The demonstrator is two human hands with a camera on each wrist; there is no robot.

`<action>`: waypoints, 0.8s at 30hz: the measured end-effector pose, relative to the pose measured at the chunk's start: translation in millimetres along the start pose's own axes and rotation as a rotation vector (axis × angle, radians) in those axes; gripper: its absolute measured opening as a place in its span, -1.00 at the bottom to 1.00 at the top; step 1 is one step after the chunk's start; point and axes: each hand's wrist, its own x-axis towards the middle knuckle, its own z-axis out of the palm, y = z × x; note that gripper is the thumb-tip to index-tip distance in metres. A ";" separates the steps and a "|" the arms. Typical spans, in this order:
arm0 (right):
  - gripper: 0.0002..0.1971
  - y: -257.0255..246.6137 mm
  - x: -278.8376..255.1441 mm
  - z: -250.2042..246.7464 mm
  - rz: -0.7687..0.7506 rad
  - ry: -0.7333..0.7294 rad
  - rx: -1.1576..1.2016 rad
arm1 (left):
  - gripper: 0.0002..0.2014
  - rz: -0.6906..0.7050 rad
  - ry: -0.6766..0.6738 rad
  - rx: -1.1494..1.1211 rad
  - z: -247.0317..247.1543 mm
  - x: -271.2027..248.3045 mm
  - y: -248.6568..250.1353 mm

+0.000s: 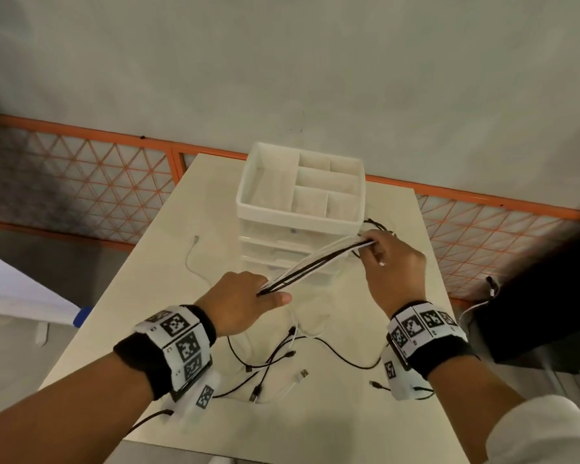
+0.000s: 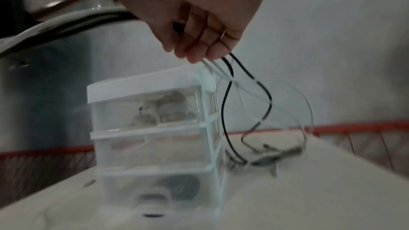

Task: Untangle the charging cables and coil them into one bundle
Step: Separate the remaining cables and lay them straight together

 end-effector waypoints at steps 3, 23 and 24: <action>-0.50 12.2 -9.6 8.5 0.223 -0.415 -0.068 | -0.50 -0.045 0.085 0.004 5.4 -0.8 -7.4; -0.88 -27.8 -58.4 58.1 0.145 -0.338 0.125 | -0.79 -0.071 -0.159 -0.169 22.7 4.5 -23.7; -0.82 -28.2 -62.6 59.2 0.177 -0.335 0.151 | -0.78 -0.114 -0.204 -0.212 23.5 3.7 -28.4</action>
